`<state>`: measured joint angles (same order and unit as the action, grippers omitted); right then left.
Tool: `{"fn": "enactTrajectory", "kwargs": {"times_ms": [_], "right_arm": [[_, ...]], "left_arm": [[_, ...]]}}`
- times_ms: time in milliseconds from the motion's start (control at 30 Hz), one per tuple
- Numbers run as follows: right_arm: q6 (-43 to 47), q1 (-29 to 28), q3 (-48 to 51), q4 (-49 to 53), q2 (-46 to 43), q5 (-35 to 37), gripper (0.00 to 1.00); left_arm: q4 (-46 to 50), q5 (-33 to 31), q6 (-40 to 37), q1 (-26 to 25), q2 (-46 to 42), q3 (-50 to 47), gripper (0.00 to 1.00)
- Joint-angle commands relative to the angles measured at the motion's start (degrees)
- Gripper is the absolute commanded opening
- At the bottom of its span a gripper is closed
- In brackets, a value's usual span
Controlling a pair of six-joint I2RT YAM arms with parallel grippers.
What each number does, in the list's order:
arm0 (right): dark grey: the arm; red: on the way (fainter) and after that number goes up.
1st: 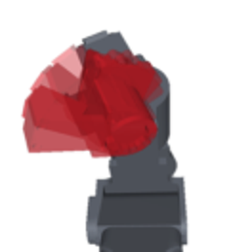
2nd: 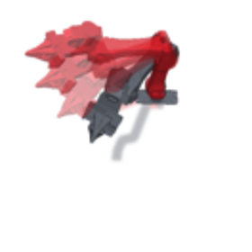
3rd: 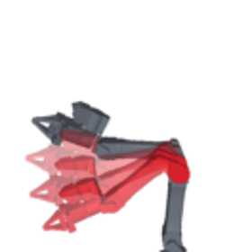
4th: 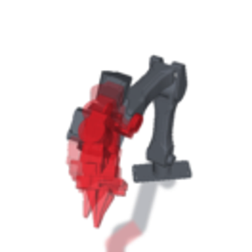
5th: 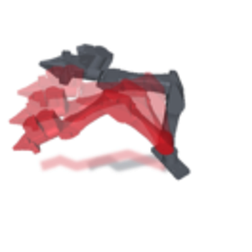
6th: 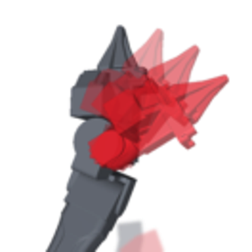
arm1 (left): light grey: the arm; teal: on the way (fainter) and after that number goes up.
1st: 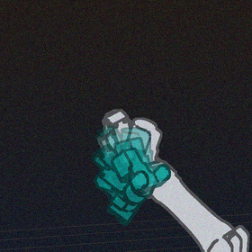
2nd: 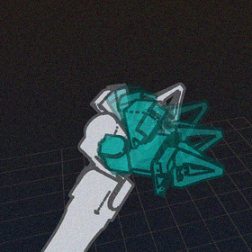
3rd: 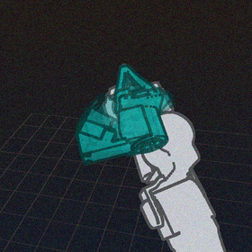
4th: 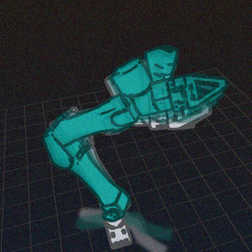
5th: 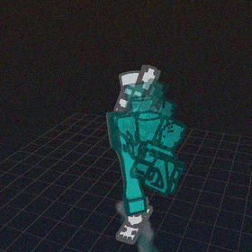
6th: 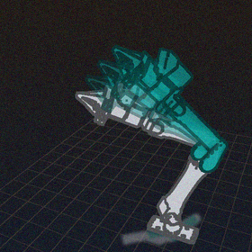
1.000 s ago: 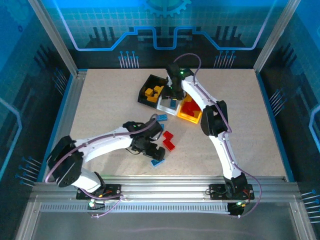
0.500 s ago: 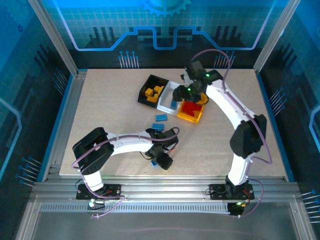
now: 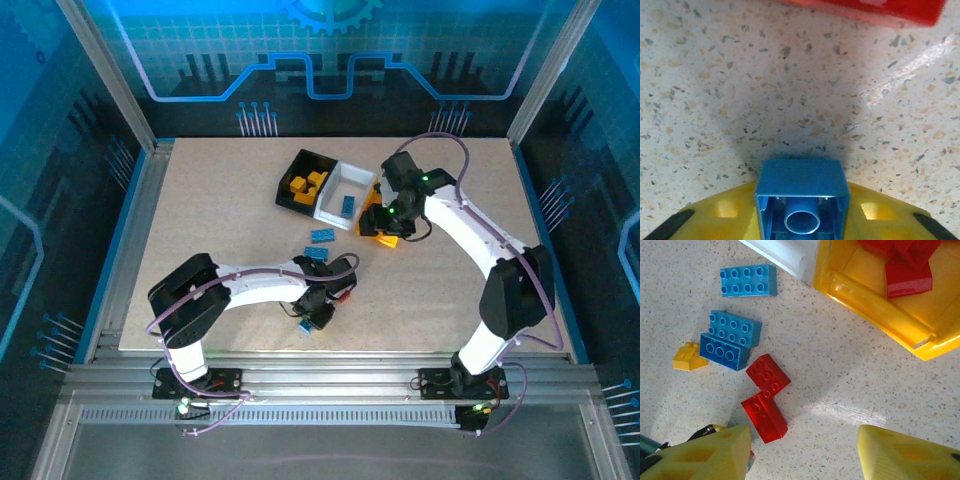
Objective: Sort the legos into containers by color
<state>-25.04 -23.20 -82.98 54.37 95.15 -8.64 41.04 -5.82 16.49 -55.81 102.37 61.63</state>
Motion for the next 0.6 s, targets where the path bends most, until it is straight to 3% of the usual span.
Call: {"fn": "enactTrajectory", "kwargs": {"times_ms": [0, 167, 367, 567], "right_arm": [[0.66, 0.35, 1.11, -0.32, -2.08, -1.58, 0.6], [1.37, 0.57, 1.57, 0.46, -2.82, -1.47, 0.6], [0.74, 1.9, 2.6, 0.36, -5.76, -1.55, 0.61], [-2.06, 2.59, 8.45, -2.22, -12.02, -0.68, 0.6]], "left_arm": [[-0.57, 2.52, 0.52, 0.06, 0.85, -1.44, 0.28], [1.77, 2.68, 3.24, 4.04, -4.27, -1.48, 0.27], [2.66, 6.88, 7.63, 15.19, -12.38, 2.48, 0.27], [-2.04, 15.45, 14.69, 25.57, -8.86, 14.34, 0.28]]}}
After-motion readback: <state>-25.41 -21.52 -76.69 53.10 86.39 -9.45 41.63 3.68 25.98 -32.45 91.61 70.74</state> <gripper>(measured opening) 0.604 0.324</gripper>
